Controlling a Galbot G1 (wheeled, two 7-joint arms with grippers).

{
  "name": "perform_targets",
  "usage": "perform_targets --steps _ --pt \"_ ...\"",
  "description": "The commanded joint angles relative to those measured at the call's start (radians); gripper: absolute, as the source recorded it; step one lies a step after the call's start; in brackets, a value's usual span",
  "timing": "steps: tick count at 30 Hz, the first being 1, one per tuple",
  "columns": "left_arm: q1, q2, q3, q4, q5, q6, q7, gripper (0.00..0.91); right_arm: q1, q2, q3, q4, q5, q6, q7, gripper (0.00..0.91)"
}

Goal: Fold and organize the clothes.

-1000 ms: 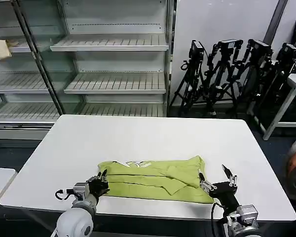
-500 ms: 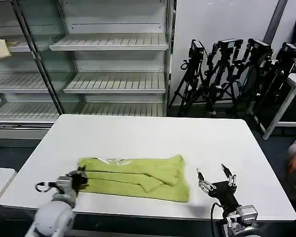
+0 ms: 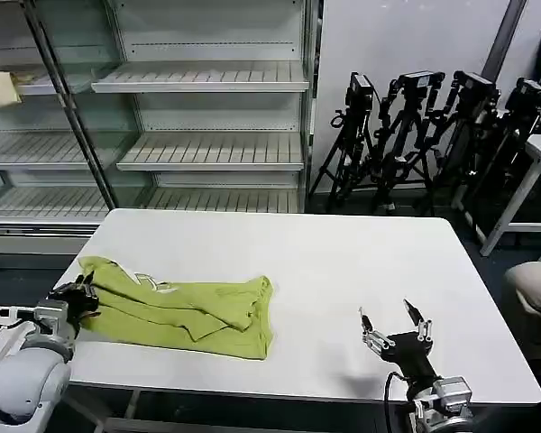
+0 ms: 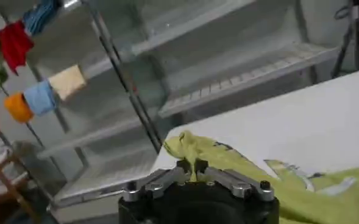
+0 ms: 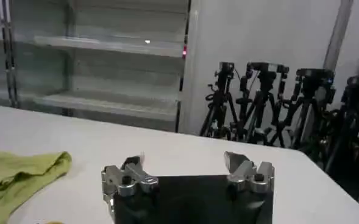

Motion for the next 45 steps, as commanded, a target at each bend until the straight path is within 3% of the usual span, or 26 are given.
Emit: perform_targets --steps 1,5,12,25,35,36,37,45 --pt "0.01 -0.058 0.186 -0.18 0.015 0.007 -0.003 0.01 -0.029 0.014 0.01 0.016 -0.009 0.004 -0.001 0.907" --pt "-0.021 -0.119 0.349 -0.18 0.069 0.006 -0.013 0.01 -0.036 0.018 0.019 0.016 -0.012 0.011 -0.002 0.907" --pt "-0.039 -0.189 0.488 -0.148 0.135 0.006 -0.015 0.01 -0.039 0.014 0.039 0.018 -0.011 0.021 -0.003 0.907" --pt "-0.132 -0.261 0.571 -0.052 0.059 0.008 -0.036 0.01 -0.042 0.008 0.04 0.001 -0.008 0.032 -0.003 0.907" --pt "-0.17 -0.266 0.553 0.01 0.049 0.008 -0.069 0.02 -0.032 0.005 0.032 -0.002 -0.008 0.034 -0.004 0.907" --pt "-0.173 -0.266 0.554 0.013 0.048 0.008 -0.068 0.756 -0.031 0.006 0.031 -0.001 -0.008 0.034 -0.004 0.907" --pt "-0.175 -0.266 0.556 0.015 0.049 0.008 -0.07 0.907 -0.031 0.006 0.03 -0.001 -0.008 0.034 -0.004 0.907" --pt "-0.189 -0.29 0.567 -0.032 -0.047 -0.005 -0.079 0.907 -0.026 0.008 0.027 -0.006 -0.009 0.032 -0.006 0.907"
